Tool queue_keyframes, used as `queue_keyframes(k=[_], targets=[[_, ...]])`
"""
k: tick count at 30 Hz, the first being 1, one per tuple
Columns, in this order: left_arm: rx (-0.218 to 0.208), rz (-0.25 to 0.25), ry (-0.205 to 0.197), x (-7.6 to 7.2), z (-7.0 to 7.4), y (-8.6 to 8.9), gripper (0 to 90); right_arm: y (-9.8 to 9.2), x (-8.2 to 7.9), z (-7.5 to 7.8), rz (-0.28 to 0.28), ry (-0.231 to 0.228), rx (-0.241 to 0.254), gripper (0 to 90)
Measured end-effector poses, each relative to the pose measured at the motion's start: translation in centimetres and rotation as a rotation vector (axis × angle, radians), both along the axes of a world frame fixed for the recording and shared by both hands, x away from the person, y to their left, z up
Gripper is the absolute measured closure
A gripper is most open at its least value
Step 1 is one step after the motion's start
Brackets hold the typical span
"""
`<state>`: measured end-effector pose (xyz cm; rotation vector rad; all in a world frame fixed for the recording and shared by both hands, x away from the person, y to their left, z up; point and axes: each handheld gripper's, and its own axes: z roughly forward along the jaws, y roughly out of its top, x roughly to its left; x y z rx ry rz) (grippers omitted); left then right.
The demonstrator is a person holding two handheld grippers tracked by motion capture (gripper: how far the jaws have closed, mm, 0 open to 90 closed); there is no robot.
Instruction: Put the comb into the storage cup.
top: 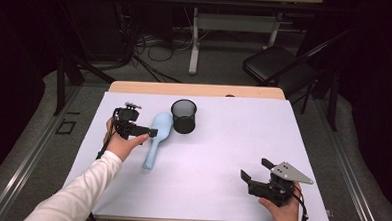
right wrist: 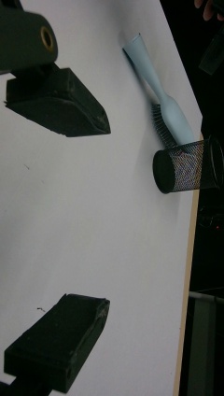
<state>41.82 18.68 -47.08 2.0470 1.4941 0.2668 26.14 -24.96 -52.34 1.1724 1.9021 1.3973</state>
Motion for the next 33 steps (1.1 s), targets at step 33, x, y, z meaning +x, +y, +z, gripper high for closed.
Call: queue_keyframes(k=[33], targets=[[0.046, -0.021, 0.164, 2.2, -2.7, -2.2, 1.7, 0.0, 0.1, -0.1, 0.005, 0.011, 0.007, 12.9]])
